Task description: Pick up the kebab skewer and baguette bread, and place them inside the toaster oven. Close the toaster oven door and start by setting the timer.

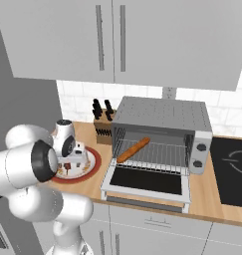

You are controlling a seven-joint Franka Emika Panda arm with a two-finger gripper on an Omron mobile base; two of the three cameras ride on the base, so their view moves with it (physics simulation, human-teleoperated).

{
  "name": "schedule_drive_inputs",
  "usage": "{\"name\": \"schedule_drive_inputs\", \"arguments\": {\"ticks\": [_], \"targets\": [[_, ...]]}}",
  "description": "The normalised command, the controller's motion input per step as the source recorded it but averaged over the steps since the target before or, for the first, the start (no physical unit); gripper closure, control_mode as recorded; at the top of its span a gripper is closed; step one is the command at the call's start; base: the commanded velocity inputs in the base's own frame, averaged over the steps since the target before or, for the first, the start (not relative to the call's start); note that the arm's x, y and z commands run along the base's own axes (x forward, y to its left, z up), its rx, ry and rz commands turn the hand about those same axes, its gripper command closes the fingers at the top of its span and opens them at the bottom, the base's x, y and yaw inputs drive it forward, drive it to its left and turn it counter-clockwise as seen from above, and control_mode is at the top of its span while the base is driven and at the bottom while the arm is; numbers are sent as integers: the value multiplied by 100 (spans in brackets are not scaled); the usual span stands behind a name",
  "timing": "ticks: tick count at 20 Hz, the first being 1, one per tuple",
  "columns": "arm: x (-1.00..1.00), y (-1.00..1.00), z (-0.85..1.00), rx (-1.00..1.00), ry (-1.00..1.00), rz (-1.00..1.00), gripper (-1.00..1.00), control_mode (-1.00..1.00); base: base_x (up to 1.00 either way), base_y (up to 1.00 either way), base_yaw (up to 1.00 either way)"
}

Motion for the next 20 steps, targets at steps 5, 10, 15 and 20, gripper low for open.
{"name": "schedule_drive_inputs", "arguments": {"ticks": [5,10,15,20], "targets": [[22,27,-17,-1,5,1,-100,-100,0,0,0],[-6,-4,-3,-4,0,0,-100,-100,0,0,0],[-15,-11,0,-3,0,0,-100,-100,0,0,0],[-31,-8,0,0,0,0,-100,-100,0,0,0]]}}
